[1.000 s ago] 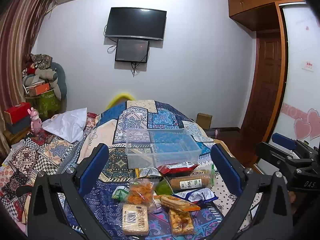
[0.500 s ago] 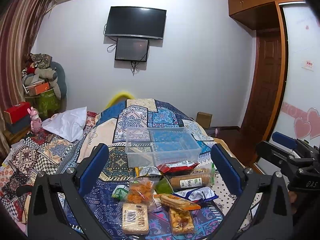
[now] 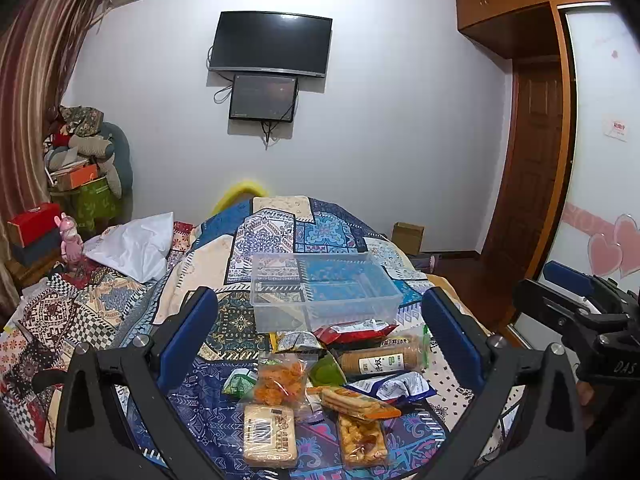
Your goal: Organize snacks
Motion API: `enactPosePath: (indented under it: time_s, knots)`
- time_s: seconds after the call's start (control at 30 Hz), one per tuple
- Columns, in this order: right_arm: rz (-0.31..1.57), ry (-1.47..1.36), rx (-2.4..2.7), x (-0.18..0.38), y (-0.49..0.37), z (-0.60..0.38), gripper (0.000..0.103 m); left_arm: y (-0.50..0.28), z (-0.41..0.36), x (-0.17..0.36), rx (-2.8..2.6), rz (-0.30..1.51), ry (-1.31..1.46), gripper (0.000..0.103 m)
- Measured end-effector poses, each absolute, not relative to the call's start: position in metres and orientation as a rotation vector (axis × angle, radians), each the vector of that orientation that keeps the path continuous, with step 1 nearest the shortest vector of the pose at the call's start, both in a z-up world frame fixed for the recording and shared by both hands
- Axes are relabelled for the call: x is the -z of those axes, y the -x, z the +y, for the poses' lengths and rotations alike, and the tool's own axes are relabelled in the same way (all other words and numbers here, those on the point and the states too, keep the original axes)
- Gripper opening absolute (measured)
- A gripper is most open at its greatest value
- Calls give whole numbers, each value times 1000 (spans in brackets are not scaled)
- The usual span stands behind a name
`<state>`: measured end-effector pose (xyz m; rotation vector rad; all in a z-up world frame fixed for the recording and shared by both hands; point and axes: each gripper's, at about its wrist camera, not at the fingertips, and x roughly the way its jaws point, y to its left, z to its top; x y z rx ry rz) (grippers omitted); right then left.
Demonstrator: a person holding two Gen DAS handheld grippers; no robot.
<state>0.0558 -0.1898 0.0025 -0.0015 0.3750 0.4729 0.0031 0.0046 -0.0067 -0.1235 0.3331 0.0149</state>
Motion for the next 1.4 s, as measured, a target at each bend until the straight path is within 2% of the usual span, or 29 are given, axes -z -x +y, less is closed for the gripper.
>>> enactPosePath:
  time_s: [0.97,1.4]
  knots:
    - [370,-2,-479,-2,-57,-191,103,-5,4,10,-18,342,125,103]
    - [427,-8,-501,13,-65,-187,103,-8,7,22,9,375,119,102]
